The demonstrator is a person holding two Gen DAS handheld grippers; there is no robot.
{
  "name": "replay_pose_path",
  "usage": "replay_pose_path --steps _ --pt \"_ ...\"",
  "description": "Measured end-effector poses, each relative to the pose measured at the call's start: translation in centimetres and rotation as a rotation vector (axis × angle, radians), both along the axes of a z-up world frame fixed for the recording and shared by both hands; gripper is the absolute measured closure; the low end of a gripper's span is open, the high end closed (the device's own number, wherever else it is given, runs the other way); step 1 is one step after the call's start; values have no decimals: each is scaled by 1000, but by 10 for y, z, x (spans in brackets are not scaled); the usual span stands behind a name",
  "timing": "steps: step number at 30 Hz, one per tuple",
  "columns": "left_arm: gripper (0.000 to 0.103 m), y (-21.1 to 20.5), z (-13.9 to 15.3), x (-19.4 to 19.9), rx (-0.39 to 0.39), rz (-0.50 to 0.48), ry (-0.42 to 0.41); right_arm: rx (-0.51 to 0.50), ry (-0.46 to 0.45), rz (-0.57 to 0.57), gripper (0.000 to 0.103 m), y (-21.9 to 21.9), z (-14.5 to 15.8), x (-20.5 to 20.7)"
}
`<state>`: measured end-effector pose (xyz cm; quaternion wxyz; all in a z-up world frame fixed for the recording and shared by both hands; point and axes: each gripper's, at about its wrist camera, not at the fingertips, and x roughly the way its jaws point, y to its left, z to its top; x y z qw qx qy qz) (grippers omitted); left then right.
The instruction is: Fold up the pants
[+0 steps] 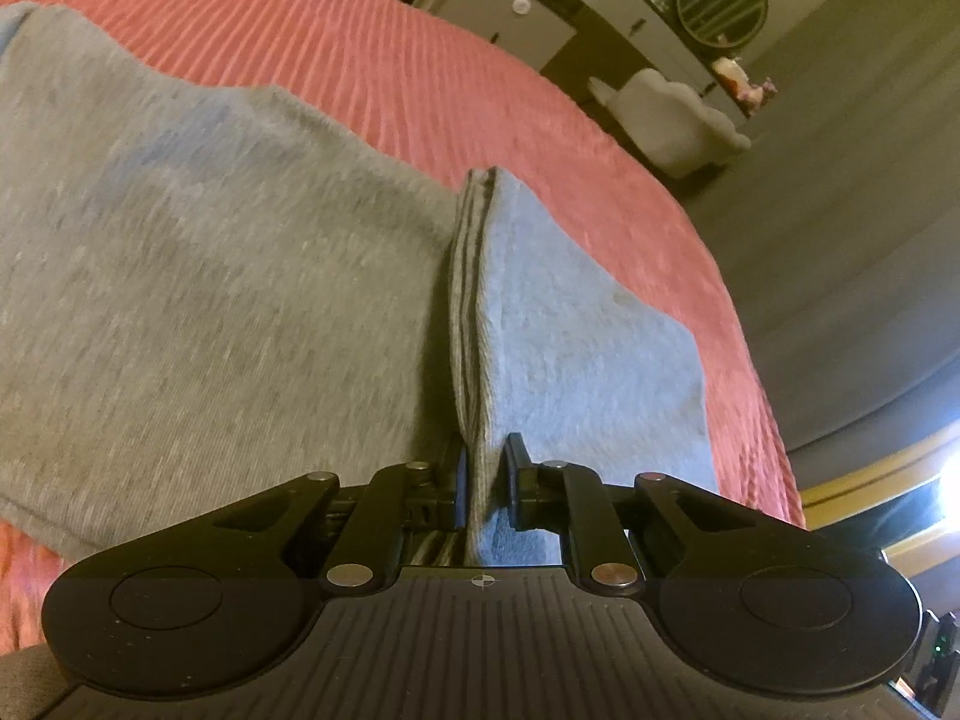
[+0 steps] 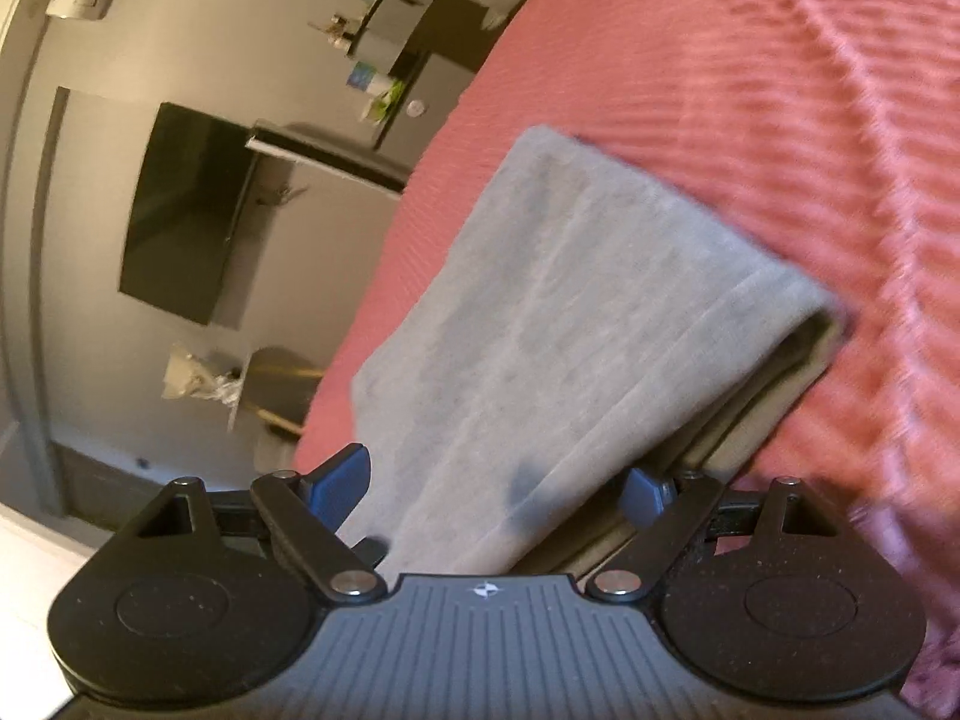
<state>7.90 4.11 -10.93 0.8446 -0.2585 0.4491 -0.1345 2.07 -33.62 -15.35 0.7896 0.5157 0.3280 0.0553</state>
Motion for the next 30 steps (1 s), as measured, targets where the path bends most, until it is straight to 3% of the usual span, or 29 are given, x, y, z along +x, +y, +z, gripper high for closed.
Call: replay_pose_path --steps 7,10,14,16,18,21,26,30 --pt "89 7 2 -4 64 27 3 -62 21 -16 17 -10 10 -12" --pt "89 12 -3 -1 52 50 29 -65 35 -47 17 -16 7 -17" --pt "89 -2 1 -4 155 15 -4 -99 34 -40 17 -14 8 -19" --pt "79 -6 1 -2 192 6 16 -127 8 -30 17 -12 12 -18" --pt "67 2 2 0 172 41 27 -120 14 -35 17 -16 11 -16" --pt "66 18 14 4 113 98 -30 -102 35 -54 17 -18 8 -18" --pt "51 6 40 37 168 63 -143 -153 13 -18 17 -11 13 -21" --pt "54 -23 35 74 230 -23 -138 -180 -41 26 17 -7 27 -28"
